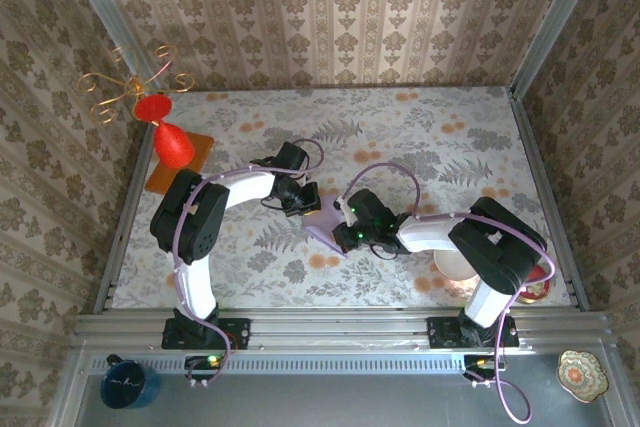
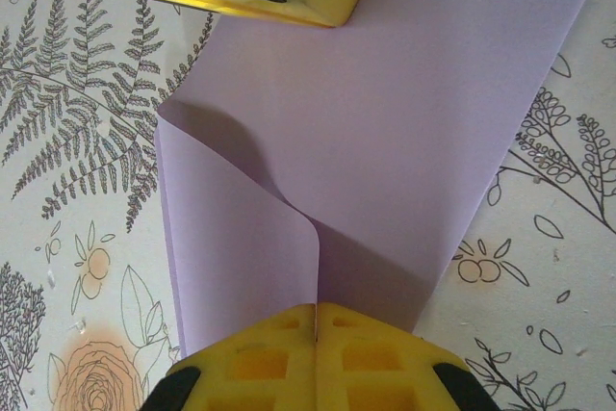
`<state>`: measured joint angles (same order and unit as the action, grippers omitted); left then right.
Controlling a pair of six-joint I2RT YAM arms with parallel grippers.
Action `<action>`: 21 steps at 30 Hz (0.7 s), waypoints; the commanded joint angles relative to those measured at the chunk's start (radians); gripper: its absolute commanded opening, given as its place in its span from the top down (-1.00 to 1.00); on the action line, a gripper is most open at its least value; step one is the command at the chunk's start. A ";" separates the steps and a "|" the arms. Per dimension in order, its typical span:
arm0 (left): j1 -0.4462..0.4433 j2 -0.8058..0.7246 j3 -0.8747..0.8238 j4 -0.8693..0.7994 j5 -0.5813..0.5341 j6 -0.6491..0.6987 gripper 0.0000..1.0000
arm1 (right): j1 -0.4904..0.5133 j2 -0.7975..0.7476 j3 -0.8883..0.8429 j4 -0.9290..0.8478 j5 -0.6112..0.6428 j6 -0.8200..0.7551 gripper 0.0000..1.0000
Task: Fold a paper plane with a square sheet of paper (pick it up from the middle)
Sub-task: Third fold the triangle at the center of the table.
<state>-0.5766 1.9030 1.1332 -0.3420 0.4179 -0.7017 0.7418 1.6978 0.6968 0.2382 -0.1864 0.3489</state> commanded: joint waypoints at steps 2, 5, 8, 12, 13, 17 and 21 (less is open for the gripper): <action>-0.014 0.025 0.002 -0.060 -0.018 0.021 0.82 | -0.003 0.030 0.023 -0.030 -0.016 0.018 1.00; -0.011 0.003 0.005 -0.060 -0.018 0.019 0.80 | -0.004 0.037 0.025 -0.047 -0.016 0.017 1.00; -0.009 -0.054 0.008 -0.052 -0.033 0.008 0.76 | -0.004 0.040 0.024 -0.060 -0.018 0.016 1.00; -0.011 -0.165 -0.013 -0.042 -0.080 -0.036 0.66 | -0.005 0.040 0.028 -0.073 -0.018 0.022 1.00; -0.014 -0.195 -0.030 -0.034 -0.095 -0.054 0.64 | -0.005 0.042 0.030 -0.075 -0.018 0.025 1.00; -0.035 -0.276 -0.105 0.005 -0.112 -0.128 0.60 | -0.004 0.047 0.038 -0.076 -0.021 0.035 1.00; -0.069 -0.340 -0.185 0.047 -0.123 -0.212 0.63 | -0.005 0.054 0.043 -0.079 -0.023 0.038 1.00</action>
<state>-0.6250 1.5833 1.0031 -0.3096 0.3218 -0.8284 0.7410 1.7218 0.7269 0.2264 -0.1963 0.3714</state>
